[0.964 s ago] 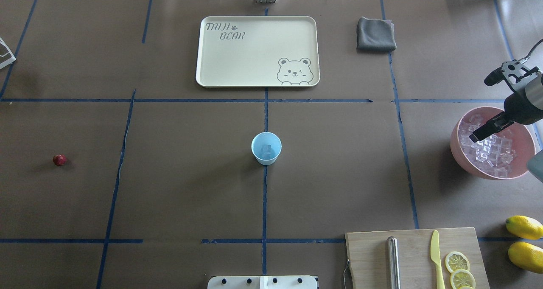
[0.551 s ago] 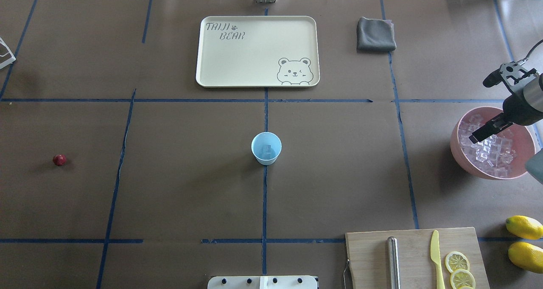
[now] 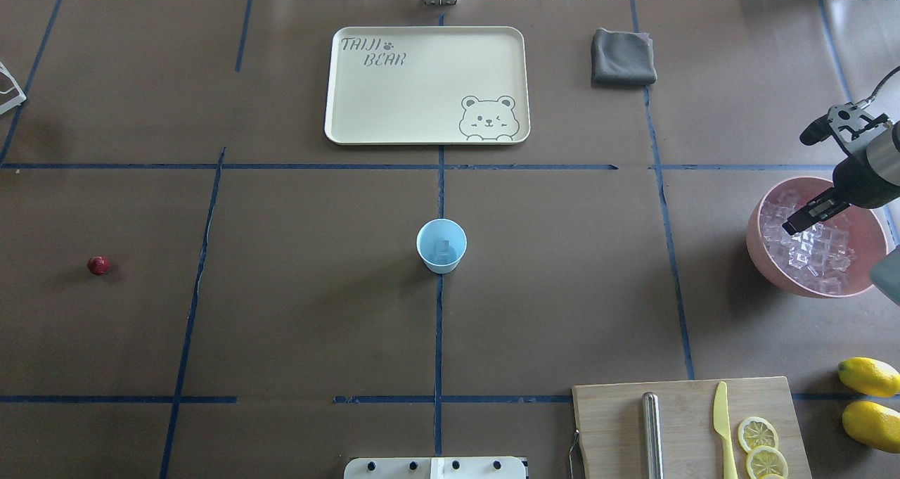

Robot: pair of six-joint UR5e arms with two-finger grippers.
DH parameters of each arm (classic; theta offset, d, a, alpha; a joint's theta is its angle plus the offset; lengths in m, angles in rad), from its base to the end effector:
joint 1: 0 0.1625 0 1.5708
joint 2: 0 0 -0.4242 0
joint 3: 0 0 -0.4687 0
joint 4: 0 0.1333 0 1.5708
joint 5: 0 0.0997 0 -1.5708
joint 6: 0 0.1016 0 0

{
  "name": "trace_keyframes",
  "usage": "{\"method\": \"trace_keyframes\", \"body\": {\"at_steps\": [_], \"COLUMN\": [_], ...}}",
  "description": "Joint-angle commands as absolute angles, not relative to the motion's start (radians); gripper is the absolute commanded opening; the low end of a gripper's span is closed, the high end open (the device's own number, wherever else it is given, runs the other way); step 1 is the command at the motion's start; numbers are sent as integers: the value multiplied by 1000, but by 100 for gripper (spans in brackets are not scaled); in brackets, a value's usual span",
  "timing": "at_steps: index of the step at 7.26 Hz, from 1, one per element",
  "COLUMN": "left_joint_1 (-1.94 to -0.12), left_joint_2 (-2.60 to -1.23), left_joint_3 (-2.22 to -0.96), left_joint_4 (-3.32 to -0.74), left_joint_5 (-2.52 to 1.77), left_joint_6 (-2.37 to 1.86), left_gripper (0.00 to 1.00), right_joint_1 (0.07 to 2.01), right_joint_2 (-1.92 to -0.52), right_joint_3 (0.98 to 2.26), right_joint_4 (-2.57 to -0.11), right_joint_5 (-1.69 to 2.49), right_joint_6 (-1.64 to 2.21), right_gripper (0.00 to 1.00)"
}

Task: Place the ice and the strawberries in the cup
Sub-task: 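Carry the ice cube with the right gripper over the blue cup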

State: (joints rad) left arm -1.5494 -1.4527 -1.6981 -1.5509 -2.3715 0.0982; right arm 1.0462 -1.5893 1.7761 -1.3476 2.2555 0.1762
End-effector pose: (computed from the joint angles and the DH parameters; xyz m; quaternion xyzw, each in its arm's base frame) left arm -0.0493 -0.5188 0.6512 0.0100 0.3896 0.0530 0.9194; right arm -0.2285 -0.5327 0.5320 0.0673 -0.3745 -0.2271 0.8964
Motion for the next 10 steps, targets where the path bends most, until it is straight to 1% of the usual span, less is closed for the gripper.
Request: {"method": "trace_keyframes", "body": {"at_steps": [1, 3, 4, 6, 7, 10], "left_joint_1": [-1549, -1549, -1549, -1549, -1549, -1549], "left_joint_2": [-1453, -1453, -1453, -1453, -1453, -1453], "left_joint_3": [-1698, -1700, -1700, -1701, -1703, -1697], "left_joint_4": [-1551, -1551, -1551, -1551, -1551, -1551], "left_joint_5": [-2372, -2372, -2372, -2372, -2373, -2393], "left_joint_6": [98, 98, 98, 98, 98, 98], "left_gripper": [100, 100, 100, 100, 100, 100], "right_joint_1": [1046, 1049, 1071, 1153, 1158, 1131], "right_joint_2": [-1589, -1589, -1588, -1586, -1544, -1351], "right_joint_3": [1776, 1787, 1814, 1862, 1861, 1861], "right_joint_4": [-1348, -1348, -1353, -1353, -1367, -1558], "right_joint_5": [2256, 2260, 2263, 2255, 2255, 2255], "right_joint_6": [176, 176, 176, 178, 198, 308], "right_gripper": [0, 0, 0, 0, 0, 0]}}
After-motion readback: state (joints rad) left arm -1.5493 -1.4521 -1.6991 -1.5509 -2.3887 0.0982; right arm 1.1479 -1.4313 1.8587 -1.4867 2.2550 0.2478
